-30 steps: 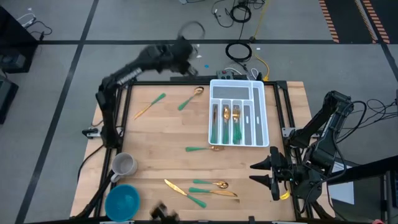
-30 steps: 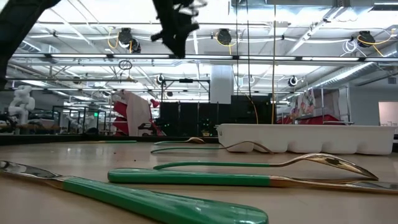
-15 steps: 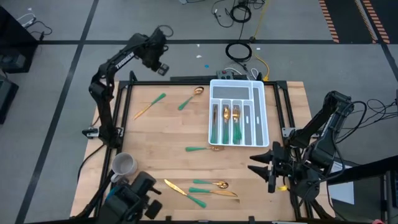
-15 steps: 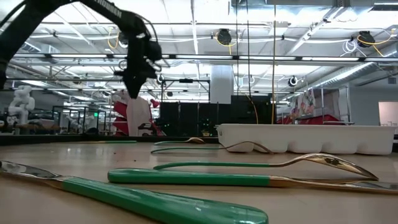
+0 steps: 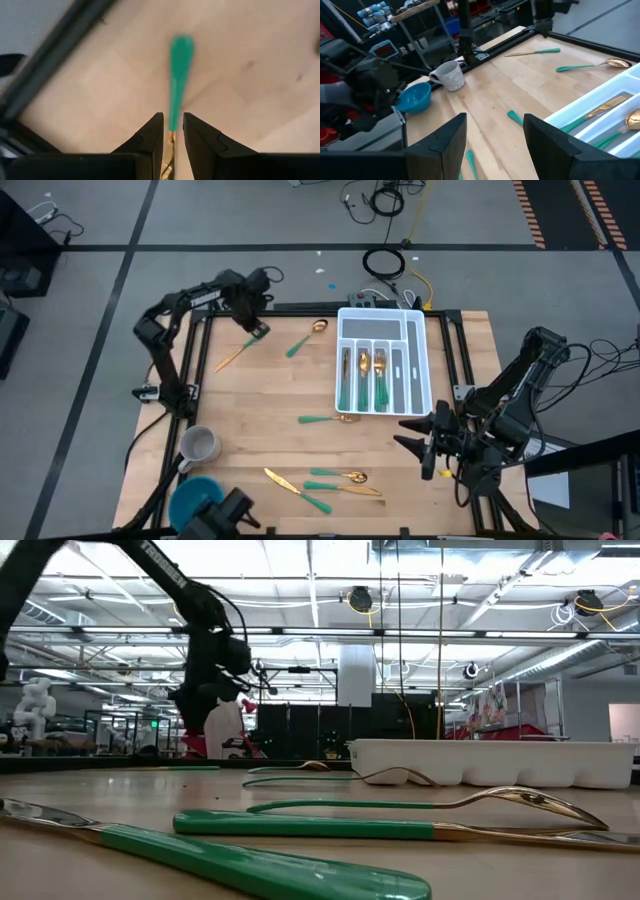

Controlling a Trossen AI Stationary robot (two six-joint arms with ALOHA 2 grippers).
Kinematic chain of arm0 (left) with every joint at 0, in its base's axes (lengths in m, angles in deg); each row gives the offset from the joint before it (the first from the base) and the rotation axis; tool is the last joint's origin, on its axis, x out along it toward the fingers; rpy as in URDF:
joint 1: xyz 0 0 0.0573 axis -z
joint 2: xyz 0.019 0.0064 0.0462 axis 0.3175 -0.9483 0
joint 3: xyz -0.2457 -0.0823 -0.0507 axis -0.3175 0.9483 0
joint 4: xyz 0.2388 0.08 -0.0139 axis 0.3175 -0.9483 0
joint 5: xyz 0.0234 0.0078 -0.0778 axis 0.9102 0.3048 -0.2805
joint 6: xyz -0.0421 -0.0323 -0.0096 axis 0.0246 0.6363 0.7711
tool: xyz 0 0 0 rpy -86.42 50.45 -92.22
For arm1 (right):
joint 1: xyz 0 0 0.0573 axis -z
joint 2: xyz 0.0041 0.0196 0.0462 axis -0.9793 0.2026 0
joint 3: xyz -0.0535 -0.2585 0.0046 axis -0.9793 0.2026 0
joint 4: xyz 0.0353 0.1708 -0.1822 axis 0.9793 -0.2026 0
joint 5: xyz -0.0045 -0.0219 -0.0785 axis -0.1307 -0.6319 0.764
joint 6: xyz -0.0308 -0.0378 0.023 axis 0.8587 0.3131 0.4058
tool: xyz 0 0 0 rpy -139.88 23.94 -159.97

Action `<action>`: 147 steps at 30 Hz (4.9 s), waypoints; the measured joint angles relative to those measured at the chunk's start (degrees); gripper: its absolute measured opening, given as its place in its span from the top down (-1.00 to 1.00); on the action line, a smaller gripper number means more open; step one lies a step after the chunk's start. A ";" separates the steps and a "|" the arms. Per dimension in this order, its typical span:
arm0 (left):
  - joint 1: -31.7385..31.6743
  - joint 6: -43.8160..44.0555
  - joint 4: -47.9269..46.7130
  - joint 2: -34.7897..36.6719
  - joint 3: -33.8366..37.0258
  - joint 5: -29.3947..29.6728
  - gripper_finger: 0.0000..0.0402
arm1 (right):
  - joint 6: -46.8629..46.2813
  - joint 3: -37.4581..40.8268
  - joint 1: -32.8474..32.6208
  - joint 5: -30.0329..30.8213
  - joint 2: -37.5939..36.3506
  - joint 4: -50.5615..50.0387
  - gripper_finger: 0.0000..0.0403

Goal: Sort silverware
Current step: Put the top green table knife into the white cutlery tray

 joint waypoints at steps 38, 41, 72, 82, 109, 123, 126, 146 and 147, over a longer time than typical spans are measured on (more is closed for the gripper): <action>4.28 2.18 17.93 8.96 23.09 5.26 -0.38 | -1.97 0.00 7.50 -0.09 0.00 -2.69 0.06; 4.28 -0.38 17.95 6.27 23.01 5.25 -0.38 | -1.99 0.00 7.90 -0.09 0.00 -2.56 0.06; 3.73 0.19 15.30 3.91 21.51 0.69 0.93 | -1.45 -0.02 9.72 -0.10 0.00 1.66 0.06; 6.06 3.20 14.65 7.96 21.65 1.04 0.99 | -0.02 -0.02 9.72 -0.09 0.00 1.61 0.06; 1.25 1.59 9.81 1.05 11.31 9.34 0.06 | 1.70 -0.02 10.16 -0.26 0.00 1.19 0.06; -1.87 -4.54 9.98 -3.82 10.92 4.88 0.05 | 1.07 -0.02 11.23 -0.07 -0.15 0.50 0.06; -1.96 -6.50 9.05 -4.73 10.40 4.71 0.06 | 1.07 -0.02 11.82 -0.07 -0.15 0.44 0.06; -1.72 -7.37 8.71 -7.04 9.03 5.05 0.94 | 1.16 -0.02 12.67 -0.07 -0.15 0.33 0.06; -1.59 -7.35 8.80 -6.62 8.90 5.23 0.94 | 1.33 -0.02 12.66 -0.07 -0.15 0.33 0.06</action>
